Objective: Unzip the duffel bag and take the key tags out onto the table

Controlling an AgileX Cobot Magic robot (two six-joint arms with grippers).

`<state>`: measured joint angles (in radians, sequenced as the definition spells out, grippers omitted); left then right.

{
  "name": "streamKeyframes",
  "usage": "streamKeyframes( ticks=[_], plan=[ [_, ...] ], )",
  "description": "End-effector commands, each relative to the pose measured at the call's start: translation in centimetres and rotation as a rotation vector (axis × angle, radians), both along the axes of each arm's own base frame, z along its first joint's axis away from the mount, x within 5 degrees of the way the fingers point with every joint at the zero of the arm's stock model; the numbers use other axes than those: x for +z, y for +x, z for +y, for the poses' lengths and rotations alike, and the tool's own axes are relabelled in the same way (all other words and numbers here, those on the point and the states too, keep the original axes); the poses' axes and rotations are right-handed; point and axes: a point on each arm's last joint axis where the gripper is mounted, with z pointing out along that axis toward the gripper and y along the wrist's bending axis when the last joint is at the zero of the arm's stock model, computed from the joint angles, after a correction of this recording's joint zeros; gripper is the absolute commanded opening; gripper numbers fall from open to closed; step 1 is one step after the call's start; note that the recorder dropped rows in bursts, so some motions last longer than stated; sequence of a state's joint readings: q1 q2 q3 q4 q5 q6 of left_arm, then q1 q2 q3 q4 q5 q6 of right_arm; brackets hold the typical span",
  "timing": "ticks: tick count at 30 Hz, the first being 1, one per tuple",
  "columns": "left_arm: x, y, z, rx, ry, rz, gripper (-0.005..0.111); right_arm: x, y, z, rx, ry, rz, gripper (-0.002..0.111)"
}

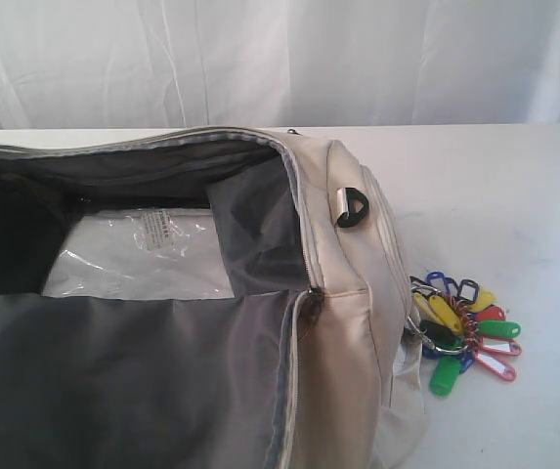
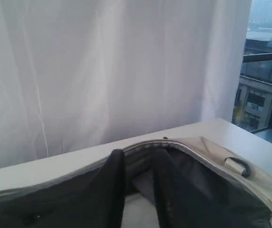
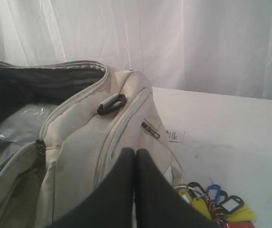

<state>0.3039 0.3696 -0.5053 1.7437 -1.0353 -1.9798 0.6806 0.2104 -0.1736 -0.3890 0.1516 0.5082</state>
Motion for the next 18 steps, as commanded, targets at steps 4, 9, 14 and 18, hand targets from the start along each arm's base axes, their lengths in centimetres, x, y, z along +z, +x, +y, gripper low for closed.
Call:
streamKeyframes(
  ticks=[4,9,14,18],
  plan=[
    [-1.8,0.3,0.2,0.021,-0.045,0.062,0.017,-0.6,0.0,-0.2,-0.017,-0.031,0.032,0.000],
    [-2.8,0.9,1.1,0.122,-0.099,0.095,0.000,-0.8,0.1,-0.3,-0.028,-0.048,0.054,0.000],
    [-4.0,1.0,1.1,0.111,-0.123,0.135,0.000,-0.8,0.1,-0.3,-0.028,-0.048,0.054,0.000],
    [-4.1,0.9,0.9,0.085,-0.126,0.140,0.000,-0.8,0.1,-0.3,-0.028,-0.048,0.054,0.000]
  ],
)
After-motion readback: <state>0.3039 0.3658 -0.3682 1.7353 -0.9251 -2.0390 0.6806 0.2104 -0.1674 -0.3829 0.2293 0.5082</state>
